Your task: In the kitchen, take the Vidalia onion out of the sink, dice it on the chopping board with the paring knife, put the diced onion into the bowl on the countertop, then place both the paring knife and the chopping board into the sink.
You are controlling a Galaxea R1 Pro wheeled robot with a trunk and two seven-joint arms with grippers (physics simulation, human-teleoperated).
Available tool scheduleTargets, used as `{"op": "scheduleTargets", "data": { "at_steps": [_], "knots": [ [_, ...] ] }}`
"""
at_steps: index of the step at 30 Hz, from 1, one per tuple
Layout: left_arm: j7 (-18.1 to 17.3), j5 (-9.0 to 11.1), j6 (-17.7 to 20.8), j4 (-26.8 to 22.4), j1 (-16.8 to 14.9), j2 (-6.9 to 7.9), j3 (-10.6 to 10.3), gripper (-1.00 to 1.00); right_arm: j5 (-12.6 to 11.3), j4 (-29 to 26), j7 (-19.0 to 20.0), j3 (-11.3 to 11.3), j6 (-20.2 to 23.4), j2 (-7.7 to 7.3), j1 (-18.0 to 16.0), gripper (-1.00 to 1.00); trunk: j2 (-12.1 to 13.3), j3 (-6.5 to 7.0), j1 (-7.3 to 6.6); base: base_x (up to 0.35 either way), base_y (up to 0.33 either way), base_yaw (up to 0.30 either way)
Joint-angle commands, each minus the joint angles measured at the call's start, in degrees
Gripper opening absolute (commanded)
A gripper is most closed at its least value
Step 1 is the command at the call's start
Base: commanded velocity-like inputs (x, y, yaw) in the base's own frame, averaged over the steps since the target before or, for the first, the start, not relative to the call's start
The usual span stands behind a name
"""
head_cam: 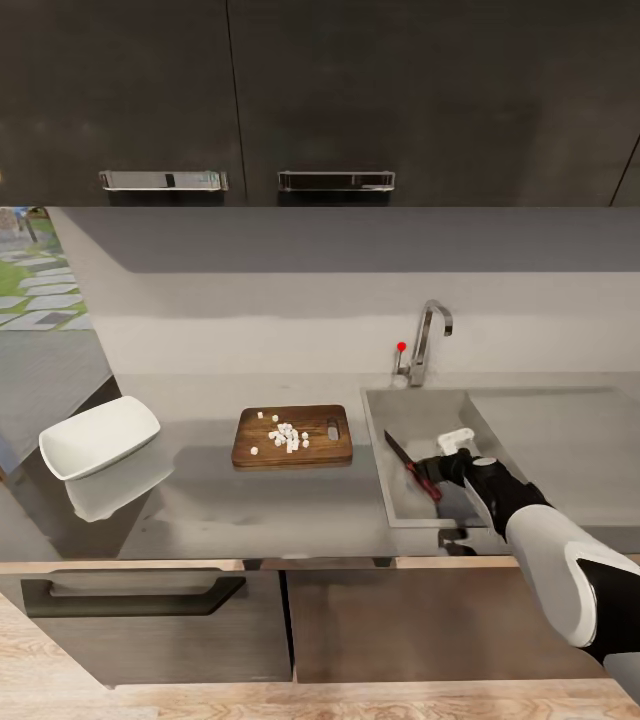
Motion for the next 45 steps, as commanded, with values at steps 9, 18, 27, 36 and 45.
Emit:
{"op": "scheduleTargets", "data": {
  "at_steps": [9, 18, 27, 36, 45],
  "knots": [
    [0.0, 0.3, -0.4, 0.2, -0.1, -0.03, -0.2, 1.0, -3.7, -20.0, 3.8, -0.3, 15.5, 0.88, 0.0, 1.0, 0.0, -0.07, 0.01, 0.0, 0.0, 0.0],
    [0.0, 0.3, -0.4, 0.2, -0.1, -0.22, -0.2, 1.0, -4.9, -24.7, 6.5, -0.4, 17.6, 0.8, 0.0, 1.0, 0.0, -0.07, 0.01, 0.0, 0.026, 0.0],
    [0.0, 0.3, -0.4, 0.2, -0.1, -0.19, -0.2, 1.0, -4.9, -24.9, 6.8, -0.3, 17.7, 0.84, 0.0, 1.0, 0.0, -0.07, 0.01, 0.0, 0.255, 0.0],
    [0.0, 0.3, -0.4, 0.2, -0.1, -0.19, -0.2, 1.0, -4.9, -24.9, 6.8, -0.3, 17.7, 0.84, 0.0, 1.0, 0.0, -0.07, 0.01, 0.0, 0.29, 0.0],
    [0.0, 0.3, -0.4, 0.2, -0.1, -0.19, -0.2, 1.0, -4.9, -24.9, 6.8, -0.3, 17.7, 0.84, 0.0, 1.0, 0.0, -0.07, 0.01, 0.0, 0.291, 0.0]
  ]
}}
